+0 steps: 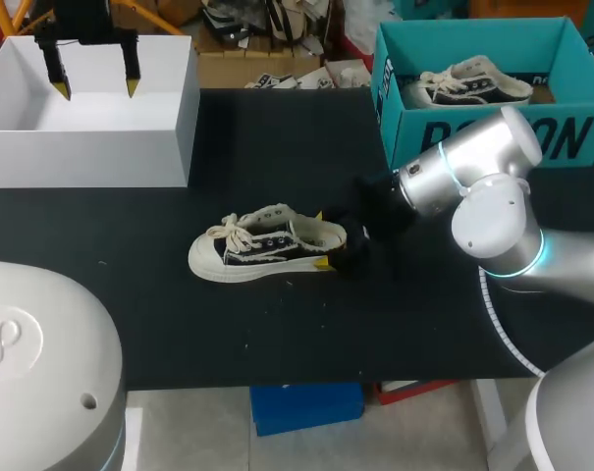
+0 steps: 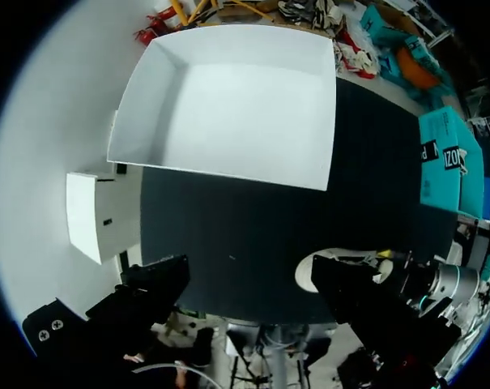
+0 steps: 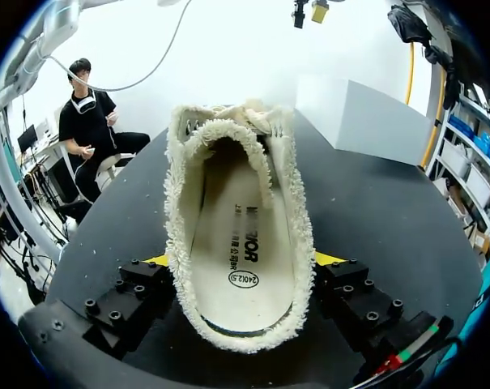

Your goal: Take the shoe out of the shoebox, open the shoe tongue, remove and reinsert the insole, then place the shoe into the shoebox

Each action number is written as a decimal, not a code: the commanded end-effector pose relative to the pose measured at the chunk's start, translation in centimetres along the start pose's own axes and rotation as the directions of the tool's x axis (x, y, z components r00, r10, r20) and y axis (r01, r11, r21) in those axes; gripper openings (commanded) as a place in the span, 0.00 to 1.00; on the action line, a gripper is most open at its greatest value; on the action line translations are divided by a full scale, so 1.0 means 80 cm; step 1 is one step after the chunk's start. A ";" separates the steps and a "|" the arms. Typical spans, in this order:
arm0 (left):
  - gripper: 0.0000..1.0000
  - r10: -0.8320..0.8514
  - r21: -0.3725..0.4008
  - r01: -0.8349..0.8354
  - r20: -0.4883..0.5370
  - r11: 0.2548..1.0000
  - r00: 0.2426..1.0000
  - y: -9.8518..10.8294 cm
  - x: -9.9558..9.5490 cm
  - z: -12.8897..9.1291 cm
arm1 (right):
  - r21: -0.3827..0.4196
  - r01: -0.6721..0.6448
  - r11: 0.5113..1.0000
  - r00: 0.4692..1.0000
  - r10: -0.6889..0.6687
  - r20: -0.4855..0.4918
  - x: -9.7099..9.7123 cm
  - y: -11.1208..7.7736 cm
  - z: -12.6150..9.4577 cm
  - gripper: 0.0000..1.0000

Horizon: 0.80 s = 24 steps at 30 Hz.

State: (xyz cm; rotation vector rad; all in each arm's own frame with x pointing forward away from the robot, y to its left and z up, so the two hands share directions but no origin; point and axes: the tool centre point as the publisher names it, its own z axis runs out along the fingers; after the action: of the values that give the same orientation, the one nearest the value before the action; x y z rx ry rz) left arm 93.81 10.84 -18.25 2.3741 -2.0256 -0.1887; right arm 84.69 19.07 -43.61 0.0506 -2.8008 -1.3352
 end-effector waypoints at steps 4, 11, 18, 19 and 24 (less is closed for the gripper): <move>1.00 0.020 0.045 -0.020 0.016 0.999 1.000 0.073 0.042 0.017 | 0.002 -0.002 1.000 1.000 0.002 0.000 -0.001 -0.006 0.012 0.00; 1.00 0.061 0.039 -0.061 -0.005 0.997 0.998 0.125 0.091 0.034 | 0.002 -0.002 1.000 1.000 0.002 0.000 -0.001 -0.006 0.012 0.00; 1.00 0.097 0.020 -0.096 -0.018 0.995 0.995 0.144 0.111 0.039 | 0.002 -0.002 1.000 1.000 0.002 0.000 -0.001 -0.006 0.012 0.00; 1.00 0.097 0.020 -0.096 -0.018 0.995 0.995 0.144 0.111 0.039 | 0.002 -0.002 1.000 1.000 0.002 0.000 -0.001 -0.006 0.012 0.00; 1.00 0.097 0.020 -0.096 -0.018 0.995 0.995 0.144 0.111 0.039 | 0.002 -0.002 1.000 1.000 0.002 0.000 -0.001 -0.006 0.012 0.00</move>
State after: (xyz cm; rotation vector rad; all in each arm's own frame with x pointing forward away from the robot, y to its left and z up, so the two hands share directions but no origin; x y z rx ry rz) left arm 83.58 0.41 -21.00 2.2720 -2.1370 -0.1514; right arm 84.70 19.07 -43.62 0.0506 -2.8010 -1.3348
